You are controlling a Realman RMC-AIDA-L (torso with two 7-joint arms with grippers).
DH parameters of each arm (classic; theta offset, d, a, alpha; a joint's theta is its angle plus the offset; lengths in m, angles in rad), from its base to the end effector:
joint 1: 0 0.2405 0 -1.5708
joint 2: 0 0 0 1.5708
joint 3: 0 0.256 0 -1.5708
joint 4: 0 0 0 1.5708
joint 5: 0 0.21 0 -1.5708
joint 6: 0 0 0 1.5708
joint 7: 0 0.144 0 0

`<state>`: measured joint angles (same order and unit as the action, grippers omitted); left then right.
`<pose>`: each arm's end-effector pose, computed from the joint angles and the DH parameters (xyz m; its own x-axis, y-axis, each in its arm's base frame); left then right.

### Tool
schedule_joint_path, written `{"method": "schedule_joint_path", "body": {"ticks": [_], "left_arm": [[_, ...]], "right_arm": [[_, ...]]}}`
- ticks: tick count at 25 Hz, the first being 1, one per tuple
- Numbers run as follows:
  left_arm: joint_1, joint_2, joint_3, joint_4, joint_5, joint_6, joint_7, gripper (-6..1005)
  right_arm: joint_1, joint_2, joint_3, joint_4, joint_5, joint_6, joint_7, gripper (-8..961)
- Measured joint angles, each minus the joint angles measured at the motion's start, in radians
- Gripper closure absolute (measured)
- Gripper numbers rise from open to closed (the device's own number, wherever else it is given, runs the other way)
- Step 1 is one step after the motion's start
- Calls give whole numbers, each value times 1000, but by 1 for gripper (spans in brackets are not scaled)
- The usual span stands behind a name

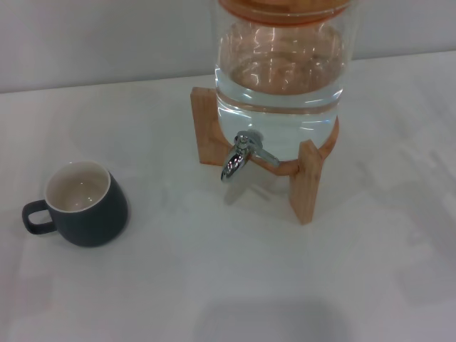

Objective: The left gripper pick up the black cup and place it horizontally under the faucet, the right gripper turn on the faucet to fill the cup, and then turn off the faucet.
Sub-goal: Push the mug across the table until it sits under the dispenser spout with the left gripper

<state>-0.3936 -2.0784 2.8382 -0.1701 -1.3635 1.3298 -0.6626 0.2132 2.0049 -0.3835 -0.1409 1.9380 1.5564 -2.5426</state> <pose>-0.3803 0.2951 0.0432 0.5269 -0.0354 0.8492 0.8453 -0.0819 -0.5280 0.3842 0.2417 0.0701 0.6005 0.1548 -0.7845 -0.7593 -0.1972 -0.6201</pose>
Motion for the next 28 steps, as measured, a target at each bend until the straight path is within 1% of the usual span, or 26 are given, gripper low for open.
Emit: {"method": "schedule_joint_path", "body": {"ticks": [5, 10, 16, 19, 22, 25, 28], "left_arm": [[-1, 0, -1, 18, -2, 25, 7, 112], [1, -1, 2, 35, -1, 36, 49, 111], [13, -2, 3, 61, 7, 44, 64, 111], [28, -2, 3, 74, 35, 63, 63, 111], [55, -2, 3, 75, 91, 88, 33, 111], [98, 2, 3, 67, 167, 127, -17, 112], [132, 3, 3, 62, 214, 150, -34, 112]], "right_arm": [[0, -1, 4, -3, 4, 12, 7, 158], [-1, -2, 5, -14, 3, 13, 5, 158], [-2, -2, 3, -29, 1, 16, 6, 158], [-2, -2, 6, -34, 3, 14, 1, 158], [-2, -2, 6, -51, 3, 11, 1, 158], [-7, -3, 7, -73, 6, 12, 5, 158], [-12, -3, 8, -93, 8, 13, 7, 158]]}}
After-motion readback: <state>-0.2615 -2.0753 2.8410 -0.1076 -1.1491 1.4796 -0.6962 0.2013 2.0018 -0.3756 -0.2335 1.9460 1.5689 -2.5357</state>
